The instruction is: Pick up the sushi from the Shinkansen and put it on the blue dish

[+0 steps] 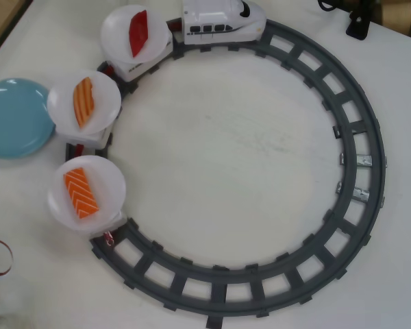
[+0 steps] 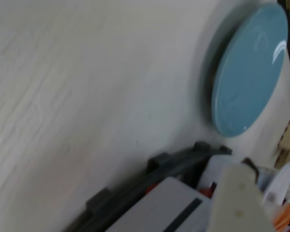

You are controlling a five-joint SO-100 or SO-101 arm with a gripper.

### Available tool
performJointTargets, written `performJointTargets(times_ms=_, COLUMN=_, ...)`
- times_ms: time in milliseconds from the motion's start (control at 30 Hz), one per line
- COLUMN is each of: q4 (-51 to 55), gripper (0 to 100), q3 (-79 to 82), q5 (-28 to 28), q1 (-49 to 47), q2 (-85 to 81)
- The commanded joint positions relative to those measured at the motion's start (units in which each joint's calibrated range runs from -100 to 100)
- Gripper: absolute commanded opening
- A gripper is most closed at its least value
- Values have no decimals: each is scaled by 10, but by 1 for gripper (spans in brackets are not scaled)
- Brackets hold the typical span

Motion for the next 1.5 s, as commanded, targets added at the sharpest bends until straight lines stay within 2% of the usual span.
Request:
performJointTargets(times_ms=0, q4=-3, gripper=15, q3=-51, q5=2, q1=37, q2=39)
performJointTargets(times_ms=467, q4=1, gripper=15, q3=-435, q5=15, q1=81, q2=493)
performJointTargets(times_ms=800, q4=2, gripper=15, q3=-621, q5=141, q1=172, q2=731)
performJointTargets(times_ms=1200, q4=3, gripper=15, q3=-672, q5=311, q1=219, q2=827)
performJointTargets(times_ms=1267, q4=2, gripper=19, q3=-673, q5=339, q1=221, q2=833)
performJointTargets(times_ms=1467, q4=-4, gripper=39, q3=-672, q5=430, q1=236, q2=849)
